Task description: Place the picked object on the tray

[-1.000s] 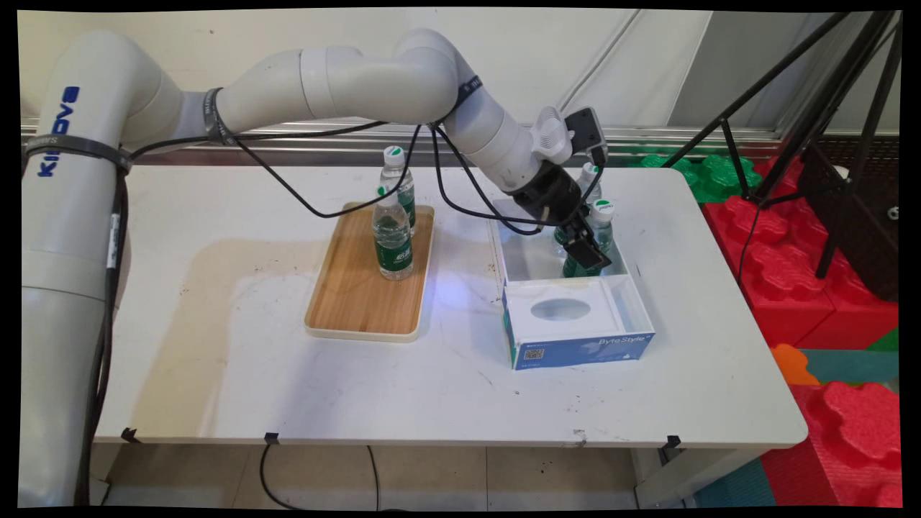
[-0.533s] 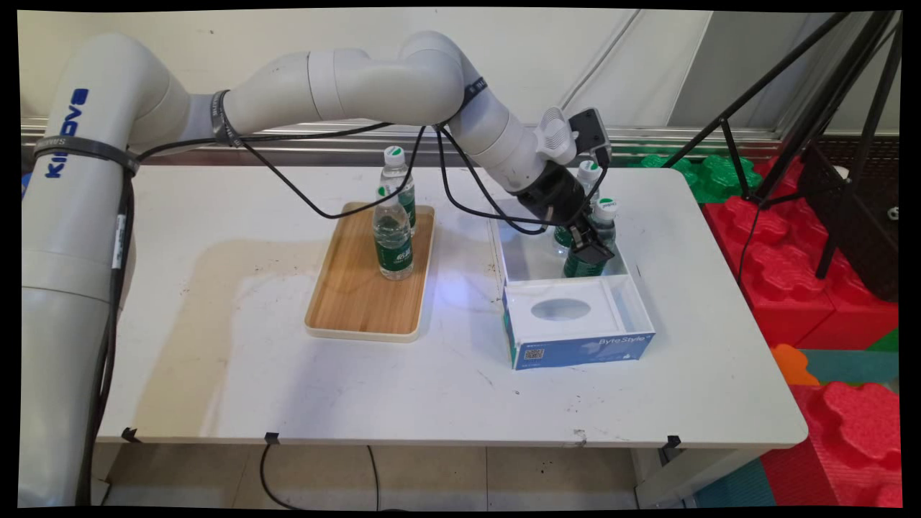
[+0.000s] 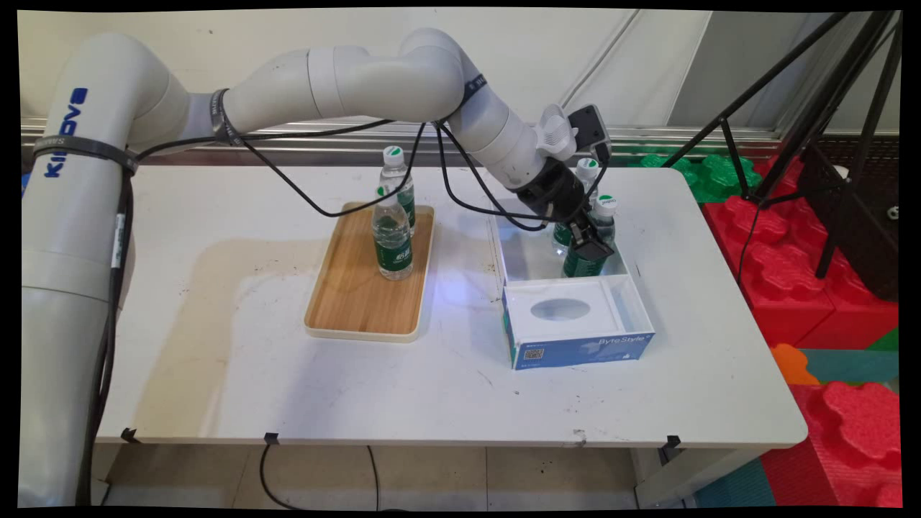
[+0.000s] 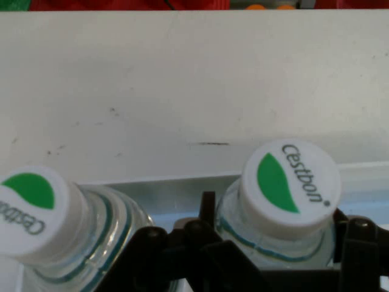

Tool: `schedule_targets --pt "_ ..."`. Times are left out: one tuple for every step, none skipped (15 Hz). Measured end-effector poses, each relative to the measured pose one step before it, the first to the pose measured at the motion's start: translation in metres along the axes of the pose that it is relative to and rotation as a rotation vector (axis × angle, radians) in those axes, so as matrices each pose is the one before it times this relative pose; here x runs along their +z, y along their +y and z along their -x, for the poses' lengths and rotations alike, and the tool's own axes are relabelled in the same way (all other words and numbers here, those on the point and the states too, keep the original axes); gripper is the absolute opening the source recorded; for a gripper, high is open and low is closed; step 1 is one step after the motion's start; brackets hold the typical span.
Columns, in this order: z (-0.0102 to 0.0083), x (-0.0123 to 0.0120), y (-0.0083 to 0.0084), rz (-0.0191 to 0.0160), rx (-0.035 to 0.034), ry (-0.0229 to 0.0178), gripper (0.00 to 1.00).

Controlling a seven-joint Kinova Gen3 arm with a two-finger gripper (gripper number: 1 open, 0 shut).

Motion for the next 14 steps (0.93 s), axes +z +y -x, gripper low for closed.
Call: schedule_targets --pt "-0.00117 -0.00261 -0.00005 -0.00165 -0.00143 0.00351 0.00" --pt "-0.00115 -0.00369 -0.00012 -0.00249 -0.00235 0.00425 0.00" --pt "-0.00150 -0.00402 0.00008 -0.00224 -0.00235 0.00440 0.00" --pt "-0.00198 -0.00481 0.00018 -0.00300 -0.00220 0.00592 0.00" --pt "-0.00254 -0.00482 0.00036 -0.00208 -0.00145 0.00689 0.00" --pt "-0.00261 -0.00567 0.00039 -0.00252 -0.00170 0.00753 0.00" --pt "-0.00217 -0.00670 0.00043 -0.00250 -0.00175 0.00791 0.00" --pt "-0.00279 -0.00525 0.00075 -0.00044 0.00016 0.00740 0.00" --pt "-0.00146 -0.00399 0.00056 -0.00026 0.00026 0.00477 0.00" --pt "-0.00191 -0.00631 0.00087 -0.00052 0.00061 0.00720 0.00" --pt "-0.00123 -0.00430 0.00067 0.00000 0.00108 0.00445 0.00" --pt "-0.00179 -0.00690 0.00135 0.00021 0.00351 0.00684 0.00" --pt "-0.00116 -0.00452 0.00099 0.00038 0.00286 0.00437 0.00" --pt "-0.00173 -0.00639 0.00134 0.00022 0.00395 0.00598 0.00"
